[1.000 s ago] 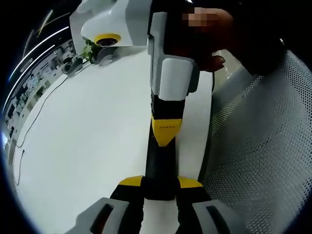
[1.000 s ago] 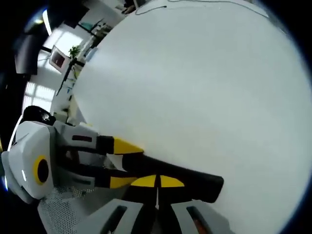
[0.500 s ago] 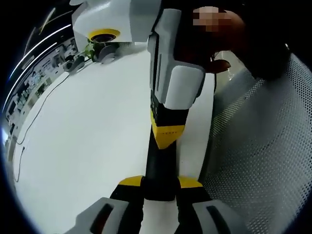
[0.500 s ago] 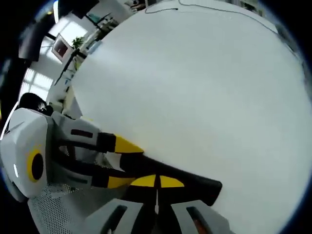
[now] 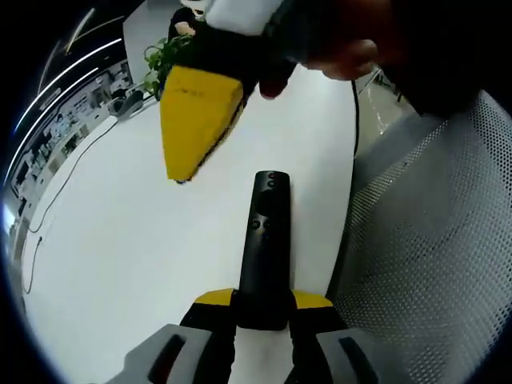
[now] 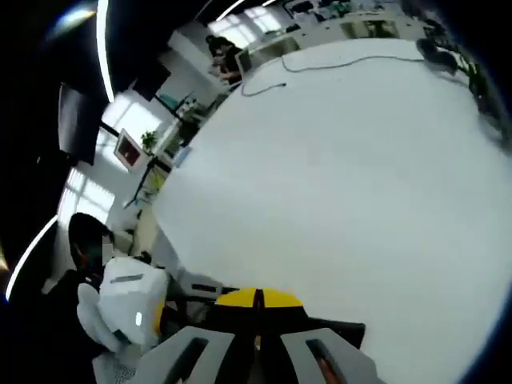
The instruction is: Press the specified remote control buttons in sequence, fully releasing each button before pressing the next.
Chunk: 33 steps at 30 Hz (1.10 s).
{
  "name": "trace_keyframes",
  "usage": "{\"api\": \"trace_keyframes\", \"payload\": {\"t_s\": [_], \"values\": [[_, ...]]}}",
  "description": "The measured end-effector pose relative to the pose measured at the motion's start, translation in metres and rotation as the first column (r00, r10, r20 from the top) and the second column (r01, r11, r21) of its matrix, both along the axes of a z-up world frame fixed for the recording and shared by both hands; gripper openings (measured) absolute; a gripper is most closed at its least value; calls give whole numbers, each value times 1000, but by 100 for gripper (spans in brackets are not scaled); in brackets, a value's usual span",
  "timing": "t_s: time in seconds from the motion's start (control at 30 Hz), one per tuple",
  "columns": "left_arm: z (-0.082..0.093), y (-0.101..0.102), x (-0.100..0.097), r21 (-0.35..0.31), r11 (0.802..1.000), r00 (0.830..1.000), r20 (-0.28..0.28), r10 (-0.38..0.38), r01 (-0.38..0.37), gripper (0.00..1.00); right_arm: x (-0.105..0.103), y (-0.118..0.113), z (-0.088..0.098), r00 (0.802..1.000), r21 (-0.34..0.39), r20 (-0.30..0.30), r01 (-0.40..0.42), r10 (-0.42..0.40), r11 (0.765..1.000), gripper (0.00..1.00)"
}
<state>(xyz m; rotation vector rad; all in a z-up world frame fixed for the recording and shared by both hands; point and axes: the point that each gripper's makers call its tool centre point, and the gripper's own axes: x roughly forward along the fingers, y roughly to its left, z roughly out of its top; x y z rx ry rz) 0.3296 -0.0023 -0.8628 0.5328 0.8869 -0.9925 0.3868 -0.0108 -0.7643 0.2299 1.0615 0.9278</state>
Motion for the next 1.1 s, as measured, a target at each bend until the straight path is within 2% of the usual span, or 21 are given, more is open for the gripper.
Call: {"api": "trace_keyframes", "payload": {"t_s": [0.1,0.27,0.37,0.43,0.5,0.57,0.63,0.77,0.9,1.0,1.1], "values": [[0,0,0,0,1000,1000,0,0,0,25,4,-3,15,997,39,66,28,-30,999,0],[-1,0,0,0,1000,1000,0,-2,2,25,10,-10,45,970,74,234,55,-71,996,0],[0,0,0,2,1000,1000,0,-4,4,25,8,-15,68,926,93,367,55,-85,994,0],[-1,0,0,2,1000,1000,0,-5,5,25,5,-18,78,900,92,428,46,-82,995,0],[-1,0,1,1,1000,1000,1,-5,5,25,3,-25,90,861,90,499,57,-95,994,0],[-1,0,1,2,1000,1000,0,-7,7,25,0,-31,102,826,99,555,50,-97,994,4],[-1,0,1,3,1000,1000,-1,-7,7,25,-5,-36,109,821,106,561,55,-105,993,6],[0,-1,1,7,1000,1000,-1,-8,8,25,-16,-50,130,788,145,602,53,-130,988,10],[-1,-1,1,16,1000,1000,-2,-12,12,25,-30,-65,135,783,144,607,57,-134,988,13],[-1,-1,1,16,1000,1000,-2,-18,18,25,-38,-79,134,758,123,638,70,-133,990,17],[-1,-1,1,10,1000,1000,0,-29,29,25,-41,-90,135,727,136,668,90,-159,987,30]]}}
